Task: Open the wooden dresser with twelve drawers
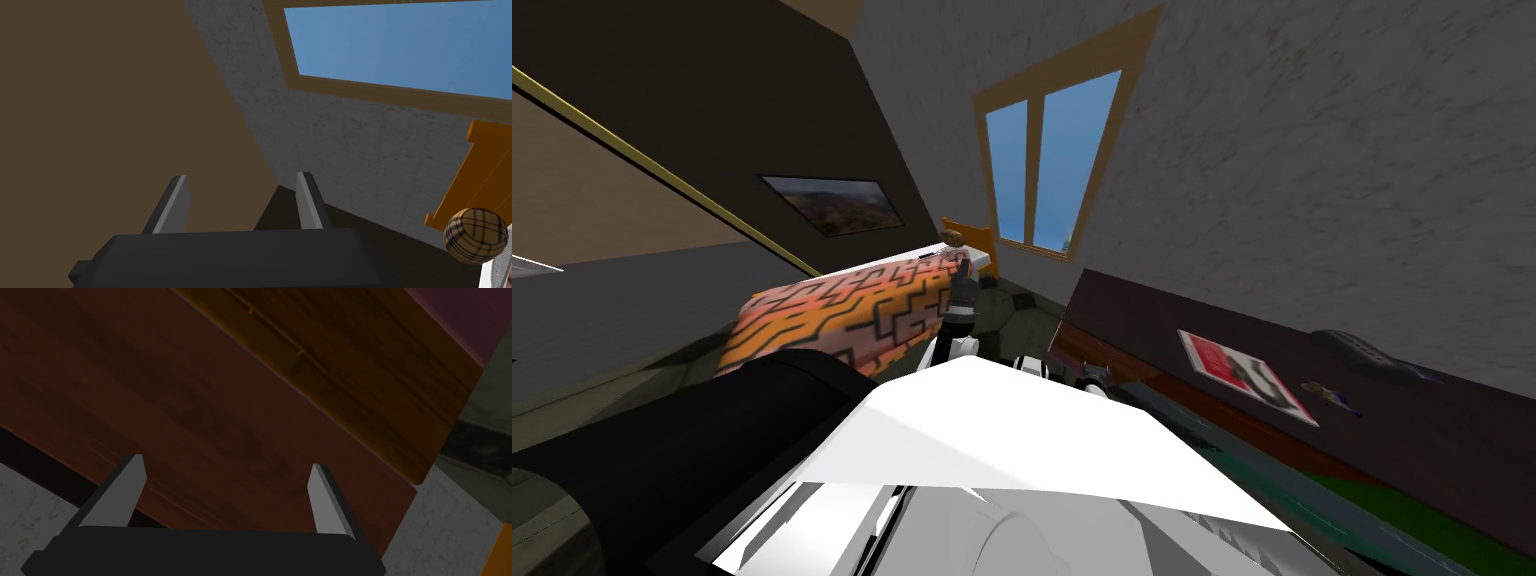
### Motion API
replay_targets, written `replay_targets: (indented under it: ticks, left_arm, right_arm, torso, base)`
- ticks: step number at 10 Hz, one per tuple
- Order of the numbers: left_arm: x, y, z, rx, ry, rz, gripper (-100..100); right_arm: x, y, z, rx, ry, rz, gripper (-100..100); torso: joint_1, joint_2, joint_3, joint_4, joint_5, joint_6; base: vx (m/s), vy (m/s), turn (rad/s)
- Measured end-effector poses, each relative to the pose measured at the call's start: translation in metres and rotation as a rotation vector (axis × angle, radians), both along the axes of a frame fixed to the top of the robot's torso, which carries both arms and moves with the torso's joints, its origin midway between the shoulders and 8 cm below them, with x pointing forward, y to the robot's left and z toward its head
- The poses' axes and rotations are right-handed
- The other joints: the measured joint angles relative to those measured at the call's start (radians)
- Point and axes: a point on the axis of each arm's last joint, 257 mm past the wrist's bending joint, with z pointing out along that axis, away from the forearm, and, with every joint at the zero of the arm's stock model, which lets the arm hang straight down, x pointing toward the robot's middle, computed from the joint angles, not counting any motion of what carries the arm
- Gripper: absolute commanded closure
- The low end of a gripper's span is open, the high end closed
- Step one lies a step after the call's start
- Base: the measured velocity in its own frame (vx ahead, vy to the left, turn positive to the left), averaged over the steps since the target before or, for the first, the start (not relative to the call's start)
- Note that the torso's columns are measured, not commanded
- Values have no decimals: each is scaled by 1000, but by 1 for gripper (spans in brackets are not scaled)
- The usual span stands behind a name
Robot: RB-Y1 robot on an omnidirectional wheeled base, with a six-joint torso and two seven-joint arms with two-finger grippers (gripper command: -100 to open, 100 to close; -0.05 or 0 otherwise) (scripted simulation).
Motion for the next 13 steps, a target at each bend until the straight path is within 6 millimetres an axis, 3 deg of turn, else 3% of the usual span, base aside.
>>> replay_targets:
  ticks: [6, 13]
  left_arm:
    - [0, 0, 0, 0, 0, 0, 0]
    - [0, 0, 0, 0, 0, 0, 0]
  right_arm:
    - [-28, -36, -11, -258, 113, 11, -100]
    - [-52, -77, 3, -591, 217, 47, -100]
  torso:
    - [0, 0, 0, 0, 0, 1]
    - [0, 0, 0, 0, 0, 0]
  base:
    - [-14, -22, 190]
    - [-16, -22, 185]
